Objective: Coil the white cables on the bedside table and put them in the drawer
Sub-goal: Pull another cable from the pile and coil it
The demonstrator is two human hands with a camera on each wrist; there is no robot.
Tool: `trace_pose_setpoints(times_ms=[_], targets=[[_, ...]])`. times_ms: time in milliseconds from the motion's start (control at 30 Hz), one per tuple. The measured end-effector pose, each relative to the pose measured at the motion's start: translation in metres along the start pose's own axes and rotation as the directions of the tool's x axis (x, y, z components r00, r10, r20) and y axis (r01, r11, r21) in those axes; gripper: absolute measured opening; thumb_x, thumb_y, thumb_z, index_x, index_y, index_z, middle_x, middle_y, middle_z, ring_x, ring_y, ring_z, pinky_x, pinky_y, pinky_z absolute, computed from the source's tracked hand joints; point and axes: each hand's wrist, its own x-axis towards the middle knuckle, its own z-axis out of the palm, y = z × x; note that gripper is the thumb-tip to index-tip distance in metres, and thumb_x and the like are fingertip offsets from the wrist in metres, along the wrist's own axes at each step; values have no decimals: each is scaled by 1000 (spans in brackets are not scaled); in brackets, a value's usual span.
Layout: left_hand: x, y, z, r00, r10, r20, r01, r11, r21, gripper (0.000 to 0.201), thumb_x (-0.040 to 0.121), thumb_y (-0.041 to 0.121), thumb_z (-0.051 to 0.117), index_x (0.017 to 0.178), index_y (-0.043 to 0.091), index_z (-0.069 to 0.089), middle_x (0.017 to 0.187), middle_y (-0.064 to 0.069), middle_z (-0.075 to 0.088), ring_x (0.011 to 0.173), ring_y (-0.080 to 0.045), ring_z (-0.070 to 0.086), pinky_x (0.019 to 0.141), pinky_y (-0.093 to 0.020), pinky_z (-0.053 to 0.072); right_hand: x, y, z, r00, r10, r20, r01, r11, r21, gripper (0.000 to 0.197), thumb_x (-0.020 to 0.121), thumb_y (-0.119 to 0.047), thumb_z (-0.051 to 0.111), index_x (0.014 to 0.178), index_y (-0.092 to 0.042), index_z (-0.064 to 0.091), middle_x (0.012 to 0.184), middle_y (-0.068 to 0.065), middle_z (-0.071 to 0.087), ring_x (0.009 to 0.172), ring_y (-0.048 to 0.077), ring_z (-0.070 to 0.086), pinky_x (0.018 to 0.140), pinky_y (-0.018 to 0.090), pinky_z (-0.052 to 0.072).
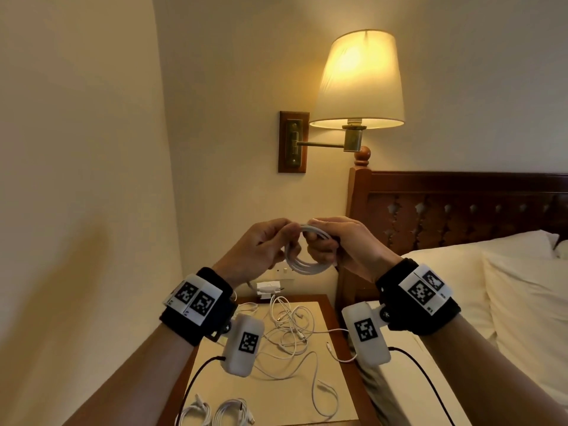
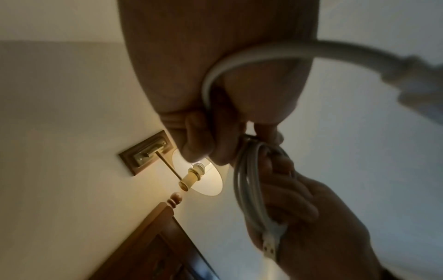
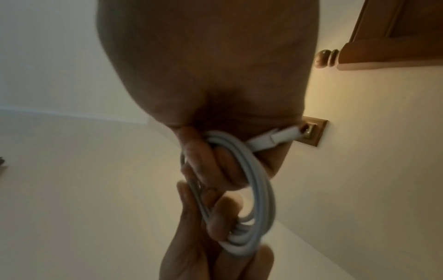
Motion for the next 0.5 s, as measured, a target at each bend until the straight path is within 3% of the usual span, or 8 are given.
trace_pose_setpoints(times_ms=[100, 233, 300, 367, 433, 500], targets=[[2, -2, 7, 997, 47, -58, -43, 997, 71, 30, 96, 36, 36, 89, 13, 54, 63, 1, 43, 49, -2, 37, 48, -12, 34, 4, 2, 6, 997, -11, -80, 0, 992, -127, 46, 103, -42, 34, 70, -13, 48, 51, -4, 40, 48, 13, 40, 52, 22, 36], [4, -9, 13, 991, 50, -126, -36, 993, 111, 32, 100, 33, 33, 86, 12, 52, 62, 3, 41, 51, -2, 37, 52, -14, 36, 11, 9, 17, 979, -69, -193, 36, 985, -169, 40, 102, -38, 41, 71, -14, 50, 54, -6, 35, 47, 9, 34, 50, 23, 31], [7, -7, 12, 989, 49, -141, -38, 996, 74, 36, 99, 34, 37, 89, 4, 54, 63, 1, 44, 50, -2, 39, 51, -13, 37, 14, 14, 20, 958, -103, -267, 64, 986, -153, 39, 102, -36, 43, 69, -17, 54, 53, -7, 37, 48, 9, 32, 51, 25, 28], [6, -3, 6, 988, 53, -147, -46, 998, 52, 31, 99, 24, 43, 97, -3, 57, 71, -6, 57, 47, 2, 46, 50, -7, 37, 16, 14, 19, 939, -131, -319, 85, 984, -155, 40, 102, -35, 44, 67, -19, 54, 51, -8, 38, 47, 9, 32, 50, 25, 28], [1, -5, -4, 985, 48, -164, -29, 992, 119, 27, 98, 20, 49, 102, -3, 62, 82, -9, 68, 49, 6, 51, 50, -5, 38, 16, 10, 11, 920, -146, -363, 101, 985, -141, 39, 102, -32, 44, 66, -19, 52, 50, -9, 37, 45, 8, 31, 49, 25, 27], [-6, -19, -16, 982, -8, -187, 36, 989, 145, 23, 97, 23, 52, 97, 5, 67, 75, 0, 68, 51, 2, 50, 51, -8, 38, 16, 7, 2, 907, -134, -400, 105, 990, -94, 39, 102, -30, 44, 66, -18, 48, 52, -7, 33, 45, 8, 29, 48, 23, 26]])
